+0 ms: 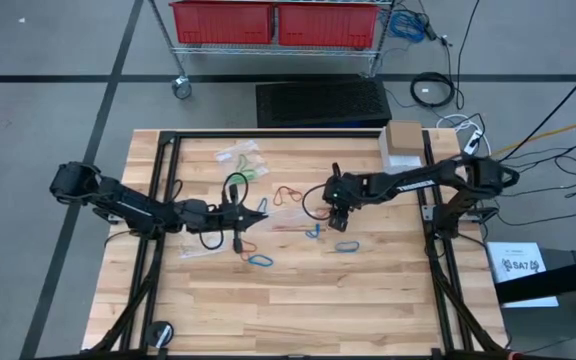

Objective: Sort rubber bands
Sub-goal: Put the red rubber band into the open transparent zip bag

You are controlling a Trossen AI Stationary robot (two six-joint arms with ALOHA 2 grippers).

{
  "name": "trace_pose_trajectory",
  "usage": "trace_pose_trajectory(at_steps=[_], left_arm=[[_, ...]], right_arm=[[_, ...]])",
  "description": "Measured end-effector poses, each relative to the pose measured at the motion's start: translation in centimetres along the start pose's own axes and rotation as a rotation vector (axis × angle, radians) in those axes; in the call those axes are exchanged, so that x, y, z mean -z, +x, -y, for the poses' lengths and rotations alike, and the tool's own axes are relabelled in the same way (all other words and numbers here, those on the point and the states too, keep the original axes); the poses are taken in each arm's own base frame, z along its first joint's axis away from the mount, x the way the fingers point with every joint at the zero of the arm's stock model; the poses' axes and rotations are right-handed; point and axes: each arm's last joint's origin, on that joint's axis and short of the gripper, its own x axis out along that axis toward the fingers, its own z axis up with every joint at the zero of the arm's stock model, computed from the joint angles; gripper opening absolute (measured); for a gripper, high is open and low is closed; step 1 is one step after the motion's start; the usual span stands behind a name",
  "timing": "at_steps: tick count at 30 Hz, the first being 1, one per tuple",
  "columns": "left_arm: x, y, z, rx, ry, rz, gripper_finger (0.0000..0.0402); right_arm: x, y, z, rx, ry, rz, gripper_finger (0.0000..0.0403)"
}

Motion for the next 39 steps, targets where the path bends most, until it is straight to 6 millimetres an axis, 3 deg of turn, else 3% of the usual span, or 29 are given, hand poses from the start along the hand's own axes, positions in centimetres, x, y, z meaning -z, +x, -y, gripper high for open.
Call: trace_pose_trajectory(at_steps=[4, 10, 15, 23, 31, 39], left_arm=[[0.0, 0.0, 0.0, 0.000, 0.000, -0.002, 0.0000], [0.0, 0.0, 0.0, 0.001, 0.001, -0.003, 0.0000], [0.0, 0.0, 0.0, 0.001, 0.001, -0.003, 0.0000], [0.0, 0.0, 0.0, 0.001, 0.000, -0.002, 0.0000], [0.0, 0.0, 0.0, 0.000, -0.009, 0.003, 0.0000], [0.0, 0.0, 0.0, -0.001, -0.017, 0.003, 0.0000]], right_arm=[[0.2, 1.1, -0.1, -0.004, -0.022, -0.029, 0.0138], [0.1, 1.5, -0.3, -0.009, -0.059, -0.033, 0.0013], [-0.4, 0.3, -1.0, -0.023, -0.082, -0.049, 0.0003], [-2.5, -3.1, -2.1, 0.093, -0.131, -0.039, 0.0001], [-4.9, -7.2, -1.8, 0.194, -0.090, 0.070, 0.0000], [-7.5, -11.6, -2.7, 0.177, -0.087, 0.232, 0.0000]])
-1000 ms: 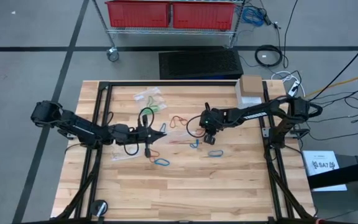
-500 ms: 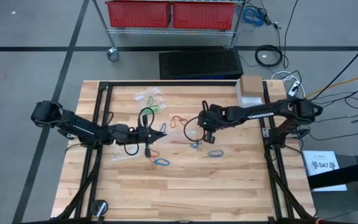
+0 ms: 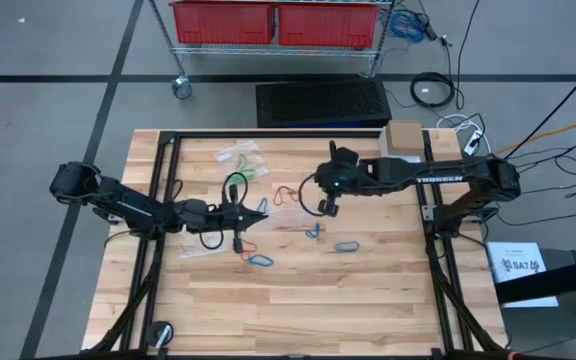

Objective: Sort rubber bands
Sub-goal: Put the red rubber band into the open transparent zip bag

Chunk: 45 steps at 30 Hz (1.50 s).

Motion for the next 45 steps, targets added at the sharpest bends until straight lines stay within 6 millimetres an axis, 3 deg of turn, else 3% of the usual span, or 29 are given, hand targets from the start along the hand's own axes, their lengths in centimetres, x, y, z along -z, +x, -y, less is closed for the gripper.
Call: trace_pose_trajectory(at_steps=[8, 15, 27, 45], left_arm=[[0.0, 0.0, 0.0, -0.009, -0.001, 0.000, 0.0000], [0.0, 0.0, 0.0, -0.010, -0.001, -0.004, 0.0000], [0.0, 0.2, -1.0, -0.065, -0.076, 0.002, 0.0000], [-0.4, 0.2, -1.1, -0.067, -0.093, 0.048, 0.0000]], right_arm=[[-3.1, -3.4, -1.1, 0.004, -0.024, 0.158, 0.0000], [-4.8, -5.0, -2.3, -0.037, -0.049, 0.302, 0.0000], [-5.6, -5.1, -3.1, -0.064, -0.045, 0.392, 0.0000], [-6.1, -3.2, -4.1, -0.086, -0.065, 0.401, 0.0000]])
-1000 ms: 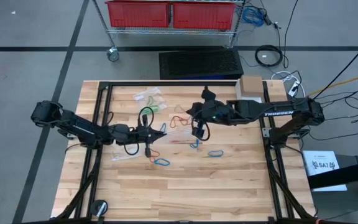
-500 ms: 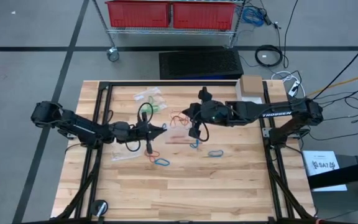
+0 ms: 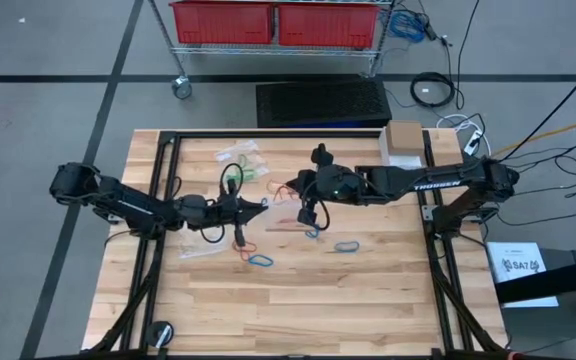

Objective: Sort rubber bands
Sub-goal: Put the red rubber band into the open transparent zip bag

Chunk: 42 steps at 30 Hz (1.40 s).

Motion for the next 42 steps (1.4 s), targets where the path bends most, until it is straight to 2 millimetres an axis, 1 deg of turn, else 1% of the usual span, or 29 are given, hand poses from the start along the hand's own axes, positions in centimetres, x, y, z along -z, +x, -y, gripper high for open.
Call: trace_pose_trajectory(at_steps=[10, 16, 21, 29, 32, 38, 42], left_arm=[[0.0, 0.0, 0.0, -0.005, -0.001, 0.003, 0.0000], [0.0, 0.0, 0.0, -0.009, -0.001, 0.004, 0.0000], [0.0, 0.0, 0.0, -0.011, 0.001, -0.001, 0.0000], [0.0, 0.0, 0.0, -0.012, 0.001, -0.001, 0.0000], [0.0, 0.0, 0.0, -0.012, 0.001, -0.001, 0.0000], [0.0, 0.0, 0.0, -0.012, 0.001, 0.000, 0.0000], [0.0, 0.0, 0.0, -0.012, 0.001, 0.000, 0.0000]], right_arm=[[-0.1, -0.2, -0.5, -0.013, 0.000, 0.012, 0.0000], [0.0, -0.1, -1.2, -0.052, 0.007, 0.005, 0.0000], [-0.3, -0.4, -1.7, -0.060, -0.001, 0.044, 0.0000], [-1.5, -1.0, -1.4, -0.055, -0.011, 0.077, 0.0000], [-1.4, -1.0, -1.4, -0.055, -0.015, 0.064, 0.0000], [-1.1, -0.4, -1.6, -0.032, -0.029, 0.042, 0.0000], [-1.1, -0.3, -1.6, -0.029, -0.036, 0.051, 0.0000]])
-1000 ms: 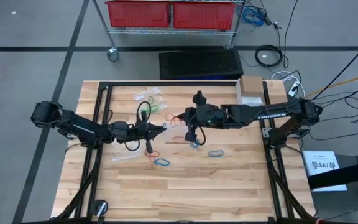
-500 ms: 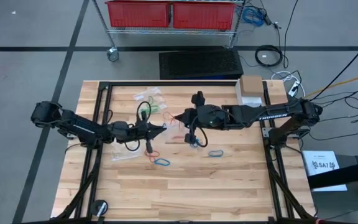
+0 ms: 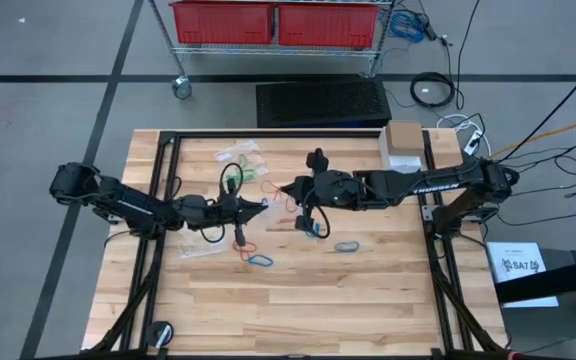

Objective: Sort rubber bands
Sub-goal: Put the red rubber band into the open transparent zip bag

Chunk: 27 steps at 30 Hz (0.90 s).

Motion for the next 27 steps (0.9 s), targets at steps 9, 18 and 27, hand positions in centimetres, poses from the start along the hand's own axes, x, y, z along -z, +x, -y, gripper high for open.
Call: trace_pose_trajectory(at_steps=[9, 18, 27], left_arm=[[0.00, 0.00, 0.00, 0.000, 0.000, 0.000, 0.0000], [0.01, 0.00, 0.00, 0.000, 0.000, -0.001, 0.0000], [0.00, 0.00, 0.00, 0.000, 0.000, 0.000, 0.0000]], right_arm=[[-0.10, 0.09, 0.30, 0.009, -0.009, 0.010, 0.0000], [-0.46, 0.16, 0.72, 0.021, -0.016, 0.044, 0.0000], [-0.04, 0.34, 0.72, 0.016, -0.017, 0.004, 0.0000]])
